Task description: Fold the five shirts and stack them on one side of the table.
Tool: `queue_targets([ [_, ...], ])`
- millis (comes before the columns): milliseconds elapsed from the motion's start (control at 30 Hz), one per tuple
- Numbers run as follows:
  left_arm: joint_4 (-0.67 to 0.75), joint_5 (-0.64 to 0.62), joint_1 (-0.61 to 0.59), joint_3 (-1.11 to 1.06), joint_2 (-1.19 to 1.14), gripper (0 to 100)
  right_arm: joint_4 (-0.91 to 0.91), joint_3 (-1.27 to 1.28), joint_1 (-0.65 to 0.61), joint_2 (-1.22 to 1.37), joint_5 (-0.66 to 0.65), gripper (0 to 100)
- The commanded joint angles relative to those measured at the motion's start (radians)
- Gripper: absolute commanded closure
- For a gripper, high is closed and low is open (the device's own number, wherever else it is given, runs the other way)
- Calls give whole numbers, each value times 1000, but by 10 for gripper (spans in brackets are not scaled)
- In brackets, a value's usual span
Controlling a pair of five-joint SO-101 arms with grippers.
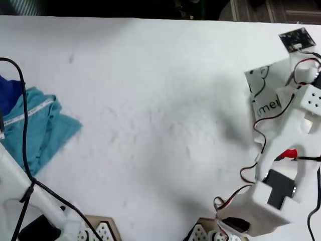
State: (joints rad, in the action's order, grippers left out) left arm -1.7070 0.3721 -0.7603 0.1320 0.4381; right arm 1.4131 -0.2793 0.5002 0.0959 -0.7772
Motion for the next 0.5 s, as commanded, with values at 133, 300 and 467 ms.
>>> queue_targets([
  [133, -2, 5, 8, 5, 28, 969, -165, -48, 56, 105, -6, 979],
  [300, -2, 6, 8, 5, 28, 969, -188, -158, 94, 202, -9, 974],
  [467, -2, 6, 8, 5, 27, 969, -124, -270, 110, 285, -66, 841],
])
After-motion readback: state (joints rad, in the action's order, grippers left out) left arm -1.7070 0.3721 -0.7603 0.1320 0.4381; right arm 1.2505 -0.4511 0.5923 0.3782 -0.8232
